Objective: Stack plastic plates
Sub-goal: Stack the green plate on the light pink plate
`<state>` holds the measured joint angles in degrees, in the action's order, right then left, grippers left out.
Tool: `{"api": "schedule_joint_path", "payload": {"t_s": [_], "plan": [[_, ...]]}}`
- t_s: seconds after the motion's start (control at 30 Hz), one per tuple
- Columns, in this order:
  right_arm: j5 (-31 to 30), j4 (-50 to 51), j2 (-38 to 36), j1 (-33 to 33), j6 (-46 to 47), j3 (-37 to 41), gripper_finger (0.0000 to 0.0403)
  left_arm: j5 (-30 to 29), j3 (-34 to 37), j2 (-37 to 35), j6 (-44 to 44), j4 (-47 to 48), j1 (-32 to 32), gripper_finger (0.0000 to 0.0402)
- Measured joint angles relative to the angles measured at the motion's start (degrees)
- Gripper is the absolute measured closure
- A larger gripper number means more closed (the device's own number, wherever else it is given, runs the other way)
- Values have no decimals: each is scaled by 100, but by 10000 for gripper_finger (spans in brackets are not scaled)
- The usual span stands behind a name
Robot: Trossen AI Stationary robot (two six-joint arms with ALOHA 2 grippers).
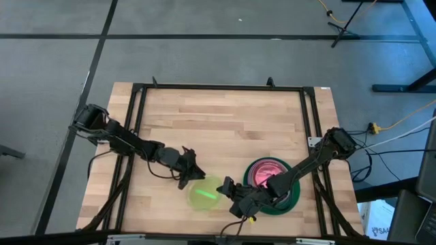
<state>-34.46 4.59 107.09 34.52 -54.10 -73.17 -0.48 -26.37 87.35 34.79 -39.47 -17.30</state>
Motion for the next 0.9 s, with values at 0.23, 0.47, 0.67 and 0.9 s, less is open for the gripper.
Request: {"api": "schedule_joint_path", "payload": {"t_s": [0.23, 0.47, 0.67, 0.9], "plan": [[-304, -7, -1, 217, 239, 0, 378, 553, -11, -365, -180, 412, 116, 300], [-1033, 488, -63, 675, 1192, 3, 379, -505, -4, -1489, -617, 1662, -63, 299], [-1494, 1809, -453, 1048, 3046, 2, 379, -2238, -4, -2256, -578, 2720, -441, 299], [-957, 4222, -1154, 1399, 6750, 0, 379, -2945, 0, -2287, -673, 2754, -830, 299]]}}
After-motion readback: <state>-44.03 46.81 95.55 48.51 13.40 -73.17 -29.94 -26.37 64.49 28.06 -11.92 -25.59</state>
